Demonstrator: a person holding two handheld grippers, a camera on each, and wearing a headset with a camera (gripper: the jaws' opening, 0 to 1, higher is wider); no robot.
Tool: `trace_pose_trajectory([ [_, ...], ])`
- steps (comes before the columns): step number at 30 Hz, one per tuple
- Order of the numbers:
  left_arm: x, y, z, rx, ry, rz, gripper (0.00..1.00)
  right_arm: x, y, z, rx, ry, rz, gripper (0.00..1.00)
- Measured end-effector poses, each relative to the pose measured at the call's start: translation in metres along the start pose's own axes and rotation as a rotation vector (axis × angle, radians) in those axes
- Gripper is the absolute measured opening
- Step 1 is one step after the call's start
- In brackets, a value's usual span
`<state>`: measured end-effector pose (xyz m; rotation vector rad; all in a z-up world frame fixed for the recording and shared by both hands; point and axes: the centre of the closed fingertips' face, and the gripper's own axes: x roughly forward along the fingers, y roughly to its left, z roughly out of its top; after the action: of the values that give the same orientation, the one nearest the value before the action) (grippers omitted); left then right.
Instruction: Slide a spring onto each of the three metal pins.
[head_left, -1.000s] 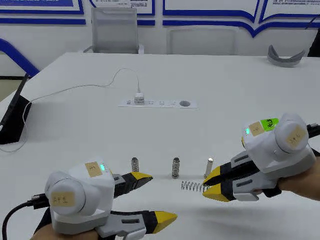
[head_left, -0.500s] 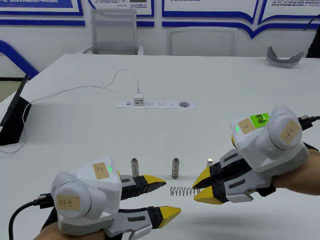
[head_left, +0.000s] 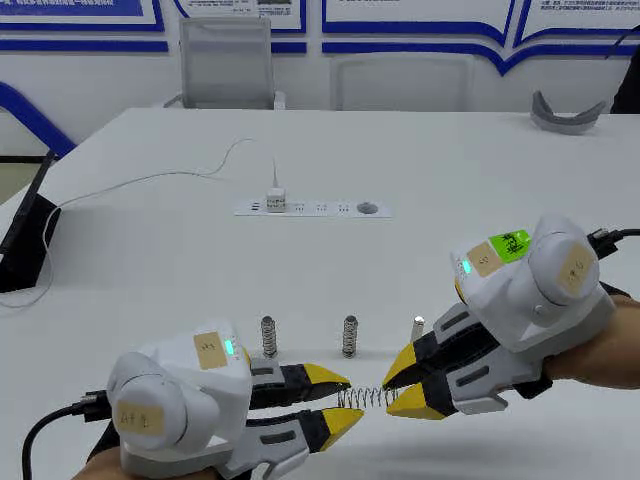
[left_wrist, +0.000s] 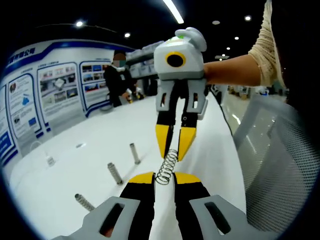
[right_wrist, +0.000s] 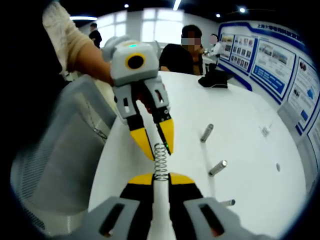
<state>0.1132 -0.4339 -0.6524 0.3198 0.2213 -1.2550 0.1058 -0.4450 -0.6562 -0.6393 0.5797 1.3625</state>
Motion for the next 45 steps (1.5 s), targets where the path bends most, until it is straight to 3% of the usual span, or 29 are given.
trace_pose_trajectory([
  [11, -0.001, -0.001, 0.000, 0.006, 0.006, -0.001, 0.12, -0.007, 0.001, 0.008, -0.005, -0.016, 0.003, 0.12],
  [22, 0.000, -0.001, 0.000, 0.007, 0.012, 0.004, 0.11, -0.015, 0.001, 0.029, 0.001, -0.086, -0.007, 0.12],
  [38, 0.000, 0.001, 0.003, -0.014, 0.001, 0.018, 0.11, -0.011, 0.001, 0.060, -0.009, -0.182, -0.028, 0.12],
  [45, 0.000, 0.003, 0.003, -0.034, -0.005, 0.020, 0.11, -0.009, -0.001, 0.064, 0.006, -0.200, -0.037, 0.12],
])
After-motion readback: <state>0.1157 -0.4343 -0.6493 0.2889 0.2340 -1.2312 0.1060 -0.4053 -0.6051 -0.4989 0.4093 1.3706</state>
